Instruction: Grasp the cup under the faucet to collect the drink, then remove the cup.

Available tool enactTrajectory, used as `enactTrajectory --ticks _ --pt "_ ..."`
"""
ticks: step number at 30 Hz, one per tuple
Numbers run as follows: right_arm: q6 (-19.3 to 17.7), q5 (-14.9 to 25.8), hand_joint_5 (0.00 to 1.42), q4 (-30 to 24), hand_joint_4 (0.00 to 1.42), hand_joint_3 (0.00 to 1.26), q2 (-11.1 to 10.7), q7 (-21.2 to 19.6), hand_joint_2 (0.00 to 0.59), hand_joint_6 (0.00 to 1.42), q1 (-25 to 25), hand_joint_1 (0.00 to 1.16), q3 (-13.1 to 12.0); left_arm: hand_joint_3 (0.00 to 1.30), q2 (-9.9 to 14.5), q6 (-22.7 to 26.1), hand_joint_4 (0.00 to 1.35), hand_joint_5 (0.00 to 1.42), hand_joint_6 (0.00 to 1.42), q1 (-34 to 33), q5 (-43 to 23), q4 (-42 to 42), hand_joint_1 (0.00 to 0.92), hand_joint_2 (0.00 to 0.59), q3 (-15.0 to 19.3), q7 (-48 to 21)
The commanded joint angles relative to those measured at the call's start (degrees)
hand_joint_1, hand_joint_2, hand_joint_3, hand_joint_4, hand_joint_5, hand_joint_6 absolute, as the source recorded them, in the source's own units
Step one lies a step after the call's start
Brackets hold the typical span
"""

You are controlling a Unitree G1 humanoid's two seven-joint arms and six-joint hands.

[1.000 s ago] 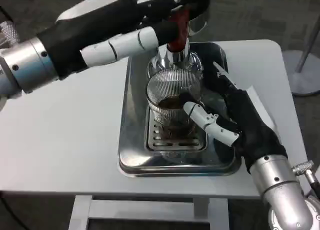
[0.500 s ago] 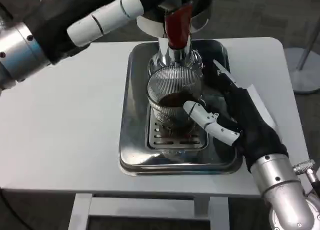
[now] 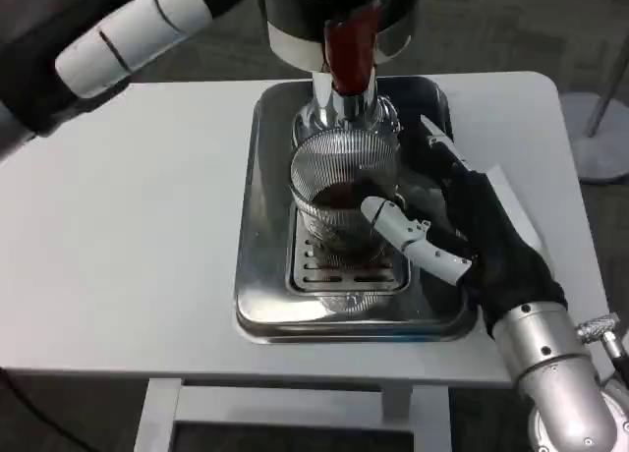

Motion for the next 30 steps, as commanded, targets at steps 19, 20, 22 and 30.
enactTrajectory --ticks 19,20,22,30 --pt "-1.7 1.6 0.12 -1.2 0.11 0.1 0.3 -0.3 0.286 0.27 0.6 0.48 -0.8 0.07 2.9 -2.1 0.0 0.05 0.22 27.5 -2.5 -20.8 0.0 0.159 22.9 7.2" --pt "-1.7 1.8 0.12 -1.3 0.11 0.1 0.3 -0.3 0.285 0.27 0.7 0.48 -0.8 0.07 2.9 -2.1 0.0 0.05 0.22 28.4 -2.7 -21.3 0.0 0.158 23.5 7.3" --pt "-1.7 2.3 0.12 -1.7 0.11 0.1 0.3 -0.1 0.288 0.27 0.9 0.46 -1.1 0.06 2.5 -2.5 0.0 0.05 0.22 31.6 -2.7 -22.6 0.0 0.157 25.1 7.3" --pt "-1.4 3.3 0.14 -2.5 0.1 0.07 -0.5 0.5 0.279 0.31 1.3 0.46 -1.5 0.04 -1.1 -7.1 0.0 0.04 0.2 41.8 2.3 -25.3 0.0 0.151 25.5 9.0"
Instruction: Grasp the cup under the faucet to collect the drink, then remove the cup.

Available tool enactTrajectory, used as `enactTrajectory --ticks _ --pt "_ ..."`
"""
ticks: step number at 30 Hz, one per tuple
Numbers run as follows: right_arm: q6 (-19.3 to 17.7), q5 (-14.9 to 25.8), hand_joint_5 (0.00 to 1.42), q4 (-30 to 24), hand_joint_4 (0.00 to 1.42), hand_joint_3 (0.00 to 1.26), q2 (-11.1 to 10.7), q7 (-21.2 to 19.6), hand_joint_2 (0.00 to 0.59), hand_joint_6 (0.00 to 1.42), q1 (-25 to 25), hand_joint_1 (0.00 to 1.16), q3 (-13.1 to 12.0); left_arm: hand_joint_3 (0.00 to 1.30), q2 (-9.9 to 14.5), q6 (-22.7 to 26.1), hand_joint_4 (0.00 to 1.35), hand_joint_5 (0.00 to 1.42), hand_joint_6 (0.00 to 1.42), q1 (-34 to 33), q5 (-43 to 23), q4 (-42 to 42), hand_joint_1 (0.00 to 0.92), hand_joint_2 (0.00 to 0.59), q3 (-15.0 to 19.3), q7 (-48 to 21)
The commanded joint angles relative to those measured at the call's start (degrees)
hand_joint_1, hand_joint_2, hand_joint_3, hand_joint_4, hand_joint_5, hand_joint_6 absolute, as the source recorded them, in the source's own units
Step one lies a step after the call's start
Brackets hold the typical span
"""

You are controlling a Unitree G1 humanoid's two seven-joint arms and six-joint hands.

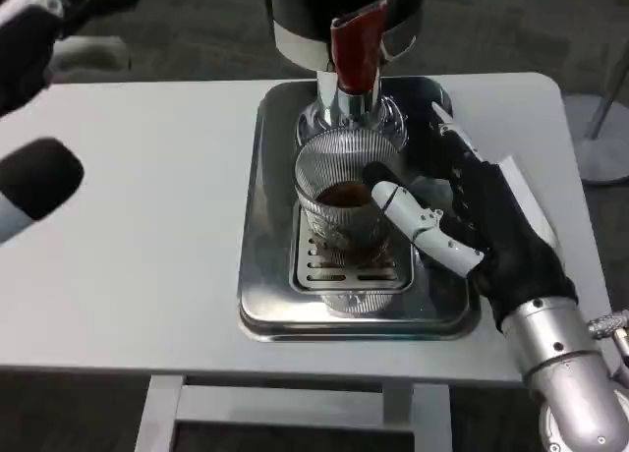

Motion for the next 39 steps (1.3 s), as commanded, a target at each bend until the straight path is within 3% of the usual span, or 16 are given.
enactTrajectory --ticks 1,7,14,19,25,39 --pt "-0.8 0.9 0.14 -1.2 0.1 0.06 -0.3 0.8 0.278 0.31 1.3 0.48 -0.3 0.04 -3.1 -3.9 0.0 0.03 0.19 5.9 4.1 -1.7 0.0 0.142 -1.0 2.1" --pt "-1.2 1.6 0.14 -1.8 0.08 0.01 -1.7 2.4 0.251 0.32 2.3 0.52 -0.6 0.02 -7.0 -9.0 0.0 0.01 0.15 12.3 10.6 -2.7 0.0 0.122 -4.4 4.3" --pt "-1.4 3.7 0.07 -1.7 0.01 0.0 -3.2 4.8 0.225 0.31 2.7 0.59 -1.0 0.02 -10.8 -11.6 0.0 0.0 0.15 18.6 16.0 -4.0 0.0 0.105 -5.9 7.8" --pt "-2.1 3.3 0.03 -1.4 0.0 0.0 -4.1 5.5 0.221 0.27 2.3 0.62 -0.4 0.02 -11.8 -12.5 0.0 0.0 0.15 22.4 17.2 -4.4 0.0 0.09 -6.5 8.8" --pt "-3.3 3.3 0.01 -0.7 0.0 0.0 -3.7 5.0 0.212 0.25 1.8 0.64 0.4 0.02 -12.2 -14.3 0.0 0.0 0.15 26.0 18.2 -3.9 0.0 0.081 -6.5 9.5" --pt "-3.9 2.4 0.0 0.1 0.0 0.0 -0.5 3.3 0.212 0.22 2.9 0.64 3.2 0.02 -12.5 -16.1 0.0 0.0 0.15 31.5 19.6 -0.5 0.0 0.058 -6.6 10.4"
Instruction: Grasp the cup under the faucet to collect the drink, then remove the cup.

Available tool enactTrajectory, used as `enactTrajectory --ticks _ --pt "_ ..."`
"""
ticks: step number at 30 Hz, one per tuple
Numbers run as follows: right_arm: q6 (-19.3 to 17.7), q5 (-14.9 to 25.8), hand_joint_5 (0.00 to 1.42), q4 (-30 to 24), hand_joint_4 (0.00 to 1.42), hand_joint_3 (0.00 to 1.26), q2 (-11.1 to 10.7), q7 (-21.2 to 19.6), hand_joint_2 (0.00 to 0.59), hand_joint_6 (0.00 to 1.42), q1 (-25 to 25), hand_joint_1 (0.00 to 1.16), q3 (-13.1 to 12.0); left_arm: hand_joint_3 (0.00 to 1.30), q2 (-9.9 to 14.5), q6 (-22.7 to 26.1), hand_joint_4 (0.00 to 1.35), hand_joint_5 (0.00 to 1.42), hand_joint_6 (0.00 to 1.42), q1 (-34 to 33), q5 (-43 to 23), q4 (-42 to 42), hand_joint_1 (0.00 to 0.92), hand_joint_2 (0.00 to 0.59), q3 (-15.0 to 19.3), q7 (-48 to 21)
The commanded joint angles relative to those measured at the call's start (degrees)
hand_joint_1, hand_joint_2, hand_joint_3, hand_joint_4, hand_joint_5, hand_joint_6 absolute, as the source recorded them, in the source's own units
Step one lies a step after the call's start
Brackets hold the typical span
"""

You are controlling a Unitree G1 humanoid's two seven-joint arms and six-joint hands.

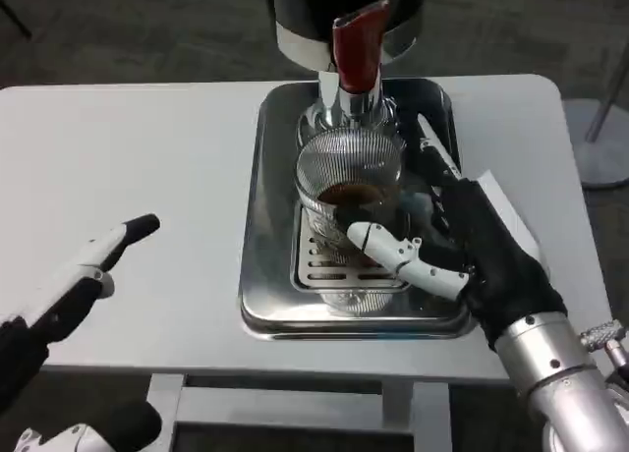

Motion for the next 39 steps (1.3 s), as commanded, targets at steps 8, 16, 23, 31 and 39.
enactTrajectory --ticks 8,16,23,31,39 --pt "-1.1 -0.6 0.0 4.5 0.0 0.0 3.7 -1.9 0.212 0.16 -1.1 0.64 2.7 0.02 0.0 -1.7 0.0 0.0 0.14 3.6 0.0 0.8 0.0 0.041 -0.3 0.6" --pt "-1.6 -1.9 0.0 8.4 0.0 0.0 5.8 -4.8 0.212 0.11 -2.7 0.64 3.1 0.02 0.1 -1.5 0.0 0.0 0.15 5.1 -0.2 0.3 0.0 0.034 -0.1 0.5" --pt "-2.3 -2.0 0.0 9.8 0.0 0.0 6.9 -6.1 0.221 0.09 -3.9 0.63 3.1 0.03 0.6 -0.9 0.0 0.0 0.15 5.8 -0.1 0.1 0.0 0.031 -0.5 0.1" --pt "-2.3 -2.8 0.0 11.6 0.0 0.0 7.9 -7.1 0.216 0.07 -5.2 0.62 3.7 0.03 0.9 -0.3 0.0 0.0 0.15 6.2 -0.3 0.3 0.0 0.029 -0.2 -0.1" --pt "-2.8 -4.3 0.0 13.4 0.0 0.0 8.3 -8.2 0.215 0.07 -6.4 0.62 4.9 0.04 1.7 0.2 0.0 0.0 0.15 6.6 -0.6 1.0 0.0 0.026 -0.4 -0.1"
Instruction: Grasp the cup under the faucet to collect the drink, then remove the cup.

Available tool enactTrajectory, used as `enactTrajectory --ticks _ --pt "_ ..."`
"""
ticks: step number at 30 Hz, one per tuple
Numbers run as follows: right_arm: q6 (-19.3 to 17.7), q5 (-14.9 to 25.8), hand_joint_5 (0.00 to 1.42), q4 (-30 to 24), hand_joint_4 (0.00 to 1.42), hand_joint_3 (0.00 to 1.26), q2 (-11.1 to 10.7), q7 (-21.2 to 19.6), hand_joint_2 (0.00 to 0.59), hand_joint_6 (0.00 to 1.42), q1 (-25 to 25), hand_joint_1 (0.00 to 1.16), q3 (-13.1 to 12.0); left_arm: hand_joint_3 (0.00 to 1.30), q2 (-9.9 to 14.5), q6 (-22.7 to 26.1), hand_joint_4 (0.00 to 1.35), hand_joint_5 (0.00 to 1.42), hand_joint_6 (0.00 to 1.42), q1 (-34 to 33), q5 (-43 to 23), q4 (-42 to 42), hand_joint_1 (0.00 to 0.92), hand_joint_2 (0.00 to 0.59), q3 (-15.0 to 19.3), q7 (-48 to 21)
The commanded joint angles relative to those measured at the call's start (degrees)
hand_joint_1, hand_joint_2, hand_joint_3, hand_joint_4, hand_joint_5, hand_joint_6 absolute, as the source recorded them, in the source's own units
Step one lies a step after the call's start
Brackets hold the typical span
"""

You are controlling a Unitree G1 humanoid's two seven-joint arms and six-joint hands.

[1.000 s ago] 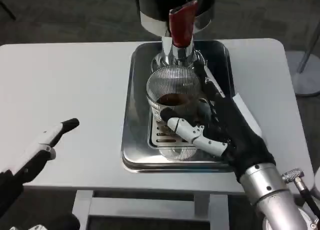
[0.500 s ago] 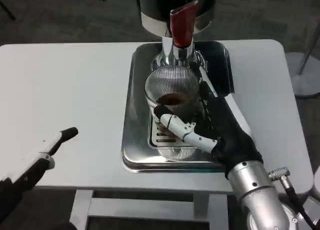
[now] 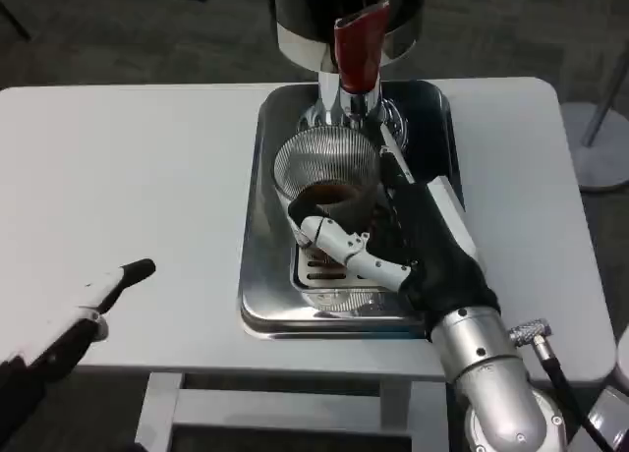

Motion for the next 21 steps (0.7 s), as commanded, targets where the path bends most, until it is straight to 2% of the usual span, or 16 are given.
enactTrajectory --ticks 1,13,21 --pt "-1.4 -1.2 0.0 1.3 0.0 0.0 1.3 -1.1 0.215 0.07 -0.5 0.62 1.4 0.04 0.8 0.9 0.0 0.0 0.15 1.0 -0.3 0.6 0.0 0.026 -0.2 -0.2" --pt "-2.2 -3.5 0.0 4.0 0.0 0.0 3.2 -4.7 0.219 0.16 -1.0 0.62 2.6 0.05 1.8 1.4 0.0 0.0 0.15 1.4 -0.6 1.6 0.0 0.024 -0.3 -0.6" --pt "-3.1 -3.9 0.08 6.4 0.0 0.0 3.9 -5.7 0.213 0.23 -1.8 0.64 3.4 0.05 2.2 1.5 0.0 0.0 0.15 2.0 -1.0 1.8 0.0 0.022 -0.1 -0.6"
